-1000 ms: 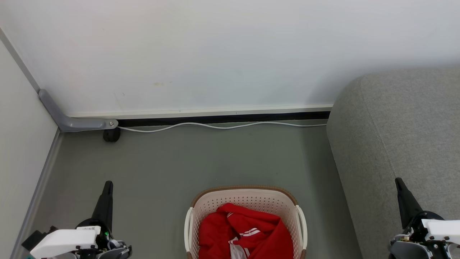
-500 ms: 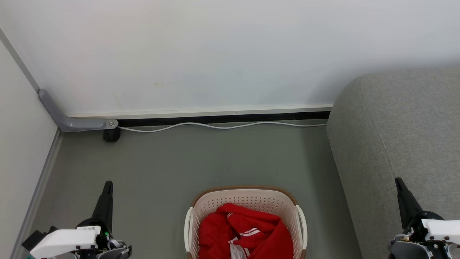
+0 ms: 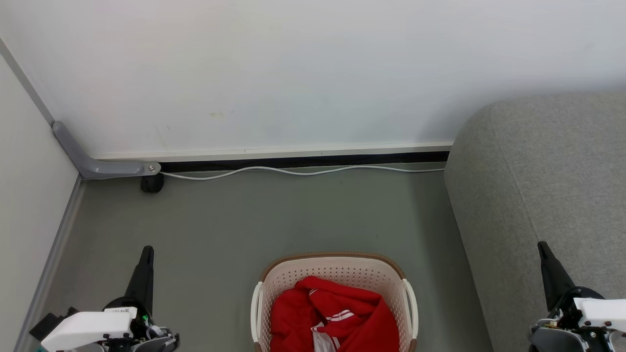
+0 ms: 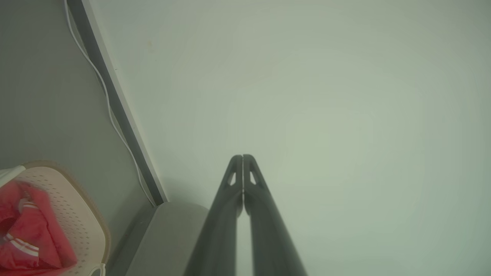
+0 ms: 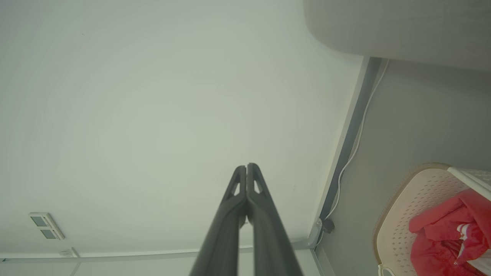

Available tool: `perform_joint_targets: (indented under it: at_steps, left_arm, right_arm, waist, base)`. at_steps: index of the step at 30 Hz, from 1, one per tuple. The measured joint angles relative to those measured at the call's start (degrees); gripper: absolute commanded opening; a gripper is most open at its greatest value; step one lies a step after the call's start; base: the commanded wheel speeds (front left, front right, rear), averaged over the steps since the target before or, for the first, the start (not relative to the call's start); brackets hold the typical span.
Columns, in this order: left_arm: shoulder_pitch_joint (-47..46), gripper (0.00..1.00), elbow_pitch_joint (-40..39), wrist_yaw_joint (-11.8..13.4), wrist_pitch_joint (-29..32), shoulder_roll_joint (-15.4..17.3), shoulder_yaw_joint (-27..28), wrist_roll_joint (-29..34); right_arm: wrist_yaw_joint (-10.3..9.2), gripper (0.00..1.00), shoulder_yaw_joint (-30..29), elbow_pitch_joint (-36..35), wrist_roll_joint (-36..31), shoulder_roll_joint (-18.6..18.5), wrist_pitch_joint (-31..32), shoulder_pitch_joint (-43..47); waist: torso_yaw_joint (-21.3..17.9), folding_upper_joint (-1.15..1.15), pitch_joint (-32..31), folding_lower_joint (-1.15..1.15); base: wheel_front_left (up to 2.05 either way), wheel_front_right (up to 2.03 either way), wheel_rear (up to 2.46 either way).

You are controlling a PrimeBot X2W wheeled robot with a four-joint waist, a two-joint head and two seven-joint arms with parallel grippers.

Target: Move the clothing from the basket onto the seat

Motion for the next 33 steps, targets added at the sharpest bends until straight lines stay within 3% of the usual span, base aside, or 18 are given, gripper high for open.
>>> perform_joint_targets:
  at_steps: [33]
  left_arm:
    - [0.0,0.0,0.0,0.0,0.0,0.0,0.0,0.0]
  right_arm:
    - [0.0,0.0,0.0,0.0,0.0,0.0,0.0,0.0]
  waist:
    - [0.0,0.0,0.0,0.0]
  base:
    - [0.0,0.0,0.0]
